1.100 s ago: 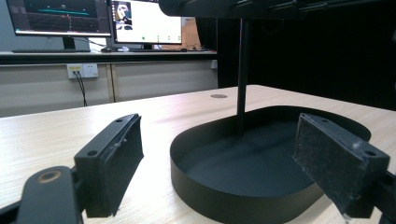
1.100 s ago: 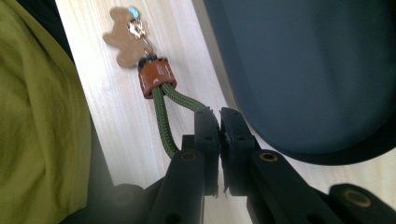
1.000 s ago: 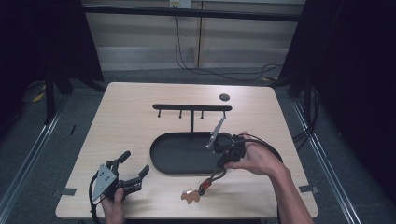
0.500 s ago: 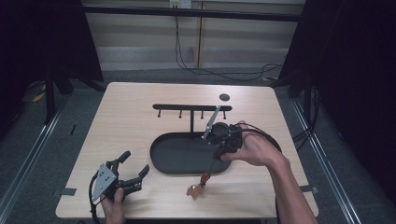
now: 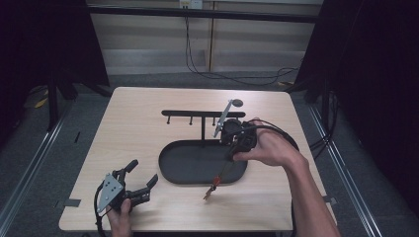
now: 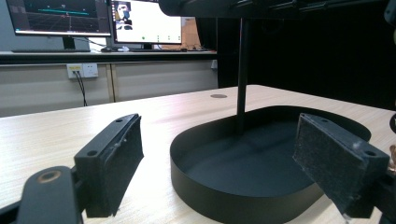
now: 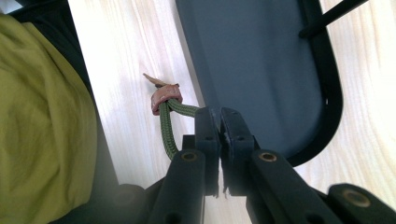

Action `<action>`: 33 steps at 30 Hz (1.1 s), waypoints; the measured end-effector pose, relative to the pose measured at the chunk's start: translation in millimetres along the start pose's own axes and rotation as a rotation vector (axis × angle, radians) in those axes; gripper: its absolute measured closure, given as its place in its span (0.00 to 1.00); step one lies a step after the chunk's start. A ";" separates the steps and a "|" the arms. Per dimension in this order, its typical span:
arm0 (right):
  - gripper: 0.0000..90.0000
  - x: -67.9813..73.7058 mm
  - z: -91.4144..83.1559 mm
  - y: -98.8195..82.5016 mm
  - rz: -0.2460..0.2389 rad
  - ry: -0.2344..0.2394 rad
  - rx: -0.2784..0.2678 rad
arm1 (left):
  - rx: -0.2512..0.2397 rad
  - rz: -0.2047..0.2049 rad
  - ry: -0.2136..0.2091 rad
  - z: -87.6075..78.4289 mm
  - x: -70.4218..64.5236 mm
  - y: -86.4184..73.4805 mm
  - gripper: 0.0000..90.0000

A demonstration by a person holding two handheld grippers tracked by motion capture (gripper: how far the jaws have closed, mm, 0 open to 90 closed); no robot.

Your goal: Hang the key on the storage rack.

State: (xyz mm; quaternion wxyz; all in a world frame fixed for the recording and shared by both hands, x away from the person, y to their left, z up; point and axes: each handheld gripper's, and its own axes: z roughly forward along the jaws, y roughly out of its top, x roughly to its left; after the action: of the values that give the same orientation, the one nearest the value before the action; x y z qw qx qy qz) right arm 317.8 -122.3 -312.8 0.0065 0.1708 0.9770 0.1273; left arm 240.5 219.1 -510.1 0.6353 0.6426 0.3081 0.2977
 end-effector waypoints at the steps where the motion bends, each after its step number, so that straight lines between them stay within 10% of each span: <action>1: 0.96 0.3 -1.7 1.5 0.005 0.005 0.004 | 0.000 -0.003 0.000 0.0 -0.2 -0.1 0.17; 33: 0.96 -35.9 -31.0 49.8 0.035 -0.018 -0.011 | 0.000 -0.001 0.000 -0.1 -0.1 0.0 0.17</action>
State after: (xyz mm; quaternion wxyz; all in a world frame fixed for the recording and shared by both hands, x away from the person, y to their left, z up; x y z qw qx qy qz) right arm 366.4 -96.7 -271.5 0.0140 0.1888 0.9731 0.1315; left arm 240.4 219.0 -510.2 0.6353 0.6425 0.3084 0.2975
